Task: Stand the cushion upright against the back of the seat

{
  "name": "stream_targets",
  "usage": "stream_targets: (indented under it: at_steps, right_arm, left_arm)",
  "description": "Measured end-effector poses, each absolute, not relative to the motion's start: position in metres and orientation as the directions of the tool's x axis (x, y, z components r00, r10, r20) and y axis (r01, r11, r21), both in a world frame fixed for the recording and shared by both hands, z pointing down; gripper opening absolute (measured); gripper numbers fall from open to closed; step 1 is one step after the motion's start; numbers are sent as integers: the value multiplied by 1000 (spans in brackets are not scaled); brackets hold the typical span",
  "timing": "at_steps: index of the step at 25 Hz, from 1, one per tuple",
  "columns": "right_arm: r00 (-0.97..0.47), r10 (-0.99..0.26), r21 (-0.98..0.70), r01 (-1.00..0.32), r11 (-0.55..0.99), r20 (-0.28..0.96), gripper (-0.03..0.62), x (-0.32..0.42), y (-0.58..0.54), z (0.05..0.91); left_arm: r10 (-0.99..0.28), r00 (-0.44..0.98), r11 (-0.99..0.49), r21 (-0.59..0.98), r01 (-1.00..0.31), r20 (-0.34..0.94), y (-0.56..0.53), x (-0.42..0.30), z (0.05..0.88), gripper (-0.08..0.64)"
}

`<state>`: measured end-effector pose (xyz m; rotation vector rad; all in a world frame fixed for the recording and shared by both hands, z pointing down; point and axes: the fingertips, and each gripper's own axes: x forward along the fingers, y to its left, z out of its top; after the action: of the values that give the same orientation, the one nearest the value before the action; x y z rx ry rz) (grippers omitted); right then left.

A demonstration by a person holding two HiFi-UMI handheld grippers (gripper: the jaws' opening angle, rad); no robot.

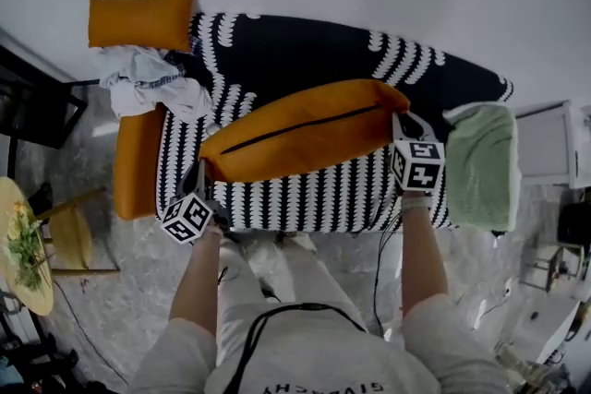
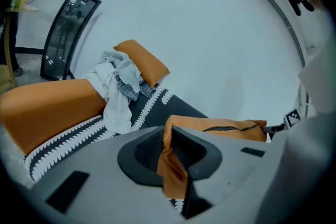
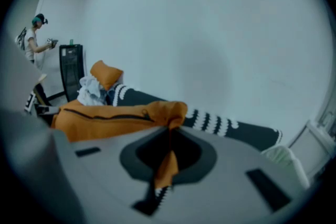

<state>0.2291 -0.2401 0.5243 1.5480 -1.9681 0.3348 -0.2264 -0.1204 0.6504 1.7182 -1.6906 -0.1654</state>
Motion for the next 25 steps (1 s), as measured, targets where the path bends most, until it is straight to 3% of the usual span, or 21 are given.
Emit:
stream_targets:
  at_steps: [25]
  right_arm:
    - [-205,-690,34,-948,315,695,26,308,-282,602]
  left_arm:
    - [-962,114,66,618,-784,247,-218,-170,610,69]
